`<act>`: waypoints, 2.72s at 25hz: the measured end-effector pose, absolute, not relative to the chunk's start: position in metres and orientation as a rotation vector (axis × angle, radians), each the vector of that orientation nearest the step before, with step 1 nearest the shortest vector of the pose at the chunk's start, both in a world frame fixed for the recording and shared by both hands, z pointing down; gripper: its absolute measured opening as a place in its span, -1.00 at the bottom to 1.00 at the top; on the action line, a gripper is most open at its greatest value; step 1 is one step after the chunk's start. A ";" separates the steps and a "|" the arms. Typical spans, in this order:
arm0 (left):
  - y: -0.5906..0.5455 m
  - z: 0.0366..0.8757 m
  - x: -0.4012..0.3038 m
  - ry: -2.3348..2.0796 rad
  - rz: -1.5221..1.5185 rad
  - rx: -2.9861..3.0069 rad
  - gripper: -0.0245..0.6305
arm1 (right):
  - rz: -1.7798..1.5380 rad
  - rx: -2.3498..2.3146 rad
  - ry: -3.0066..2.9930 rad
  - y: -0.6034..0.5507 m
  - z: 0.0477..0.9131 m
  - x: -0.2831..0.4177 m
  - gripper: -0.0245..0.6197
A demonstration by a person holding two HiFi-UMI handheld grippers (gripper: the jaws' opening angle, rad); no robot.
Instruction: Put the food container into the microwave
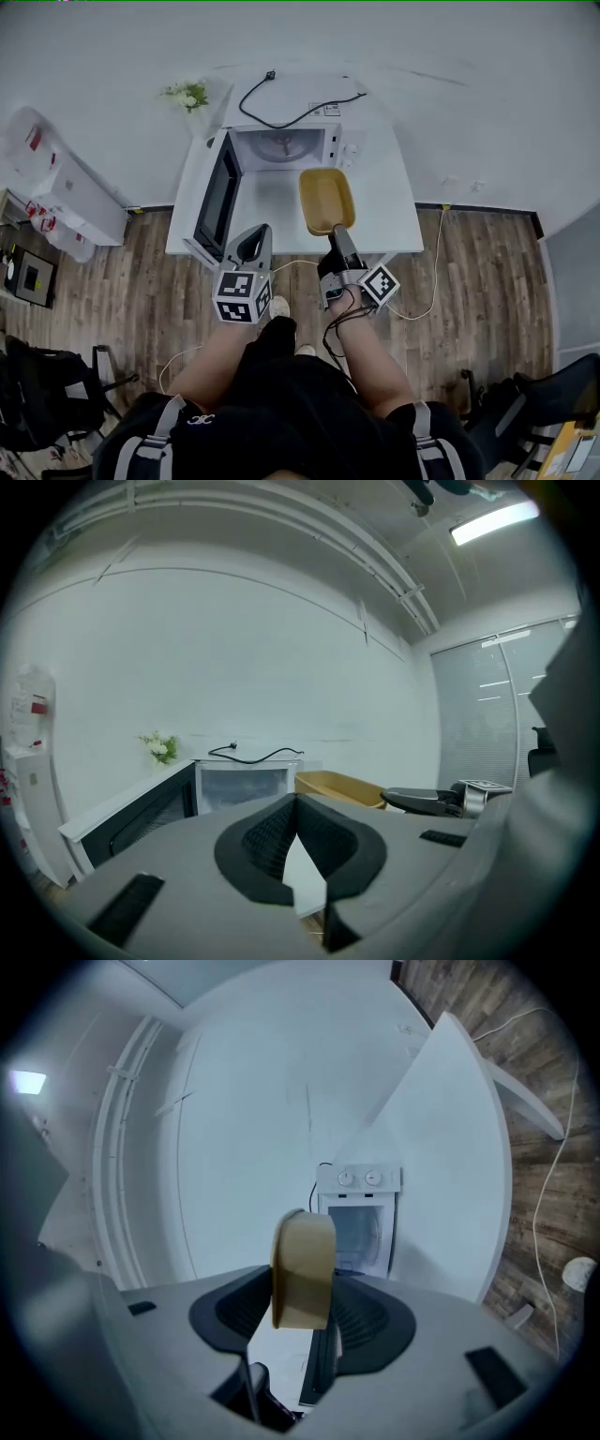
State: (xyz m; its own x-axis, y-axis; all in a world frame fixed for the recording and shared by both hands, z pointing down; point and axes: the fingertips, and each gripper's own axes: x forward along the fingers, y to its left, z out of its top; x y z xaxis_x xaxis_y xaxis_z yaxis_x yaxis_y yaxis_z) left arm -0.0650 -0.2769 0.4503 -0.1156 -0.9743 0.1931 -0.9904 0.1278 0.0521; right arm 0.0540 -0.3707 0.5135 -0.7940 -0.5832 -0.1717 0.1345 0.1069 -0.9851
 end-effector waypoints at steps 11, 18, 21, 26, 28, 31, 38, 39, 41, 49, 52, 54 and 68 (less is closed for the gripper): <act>-0.313 0.456 -0.098 -2.221 0.098 1.960 -0.94 | -1.751 -0.425 1.912 -0.409 0.530 0.004 -0.27; -0.352 0.458 -0.136 -2.231 0.076 1.938 -0.94 | -1.776 -0.470 1.922 -0.455 0.544 -0.034 -0.27; -0.369 0.463 -0.155 -2.234 0.074 1.916 -0.94 | -1.775 -0.475 1.936 -0.476 0.553 -0.055 -0.27; -0.393 0.480 -0.181 -2.215 0.081 1.897 -0.94 | -1.784 -0.533 1.925 -0.513 0.573 -0.084 -0.27; -0.402 0.486 -0.192 -2.206 0.082 1.889 -0.94 | -1.787 -0.555 1.926 -0.527 0.580 -0.096 -0.27; -0.417 0.495 -0.207 -2.198 0.082 1.877 -0.94 | -1.792 -0.579 1.918 -0.548 0.590 -0.115 -0.27; -0.446 0.516 -0.230 -2.162 0.101 1.869 -0.94 | -1.770 -0.643 1.911 -0.598 0.605 -0.155 -0.27; -0.449 0.519 -0.231 -2.153 0.108 1.870 -0.94 | -1.771 -0.650 1.903 -0.605 0.607 -0.160 -0.27; -0.455 0.527 -0.232 -2.134 0.119 1.872 -0.94 | -1.773 -0.663 1.884 -0.618 0.612 -0.169 -0.27; -0.474 0.545 -0.244 -2.106 0.132 1.857 -0.94 | -1.788 -0.716 1.833 -0.657 0.639 -0.195 -0.27; -0.477 0.550 -0.250 -2.105 0.139 1.846 -0.94 | -1.780 -0.741 1.816 -0.670 0.646 -0.202 -0.27; -0.478 0.553 -0.252 -2.103 0.144 1.840 -0.94 | -1.782 -0.765 1.804 -0.678 0.651 -0.205 -0.27; -0.481 0.565 -0.268 -2.102 0.139 1.817 -0.94 | -1.767 -1.070 1.991 -0.700 0.676 -0.219 -0.43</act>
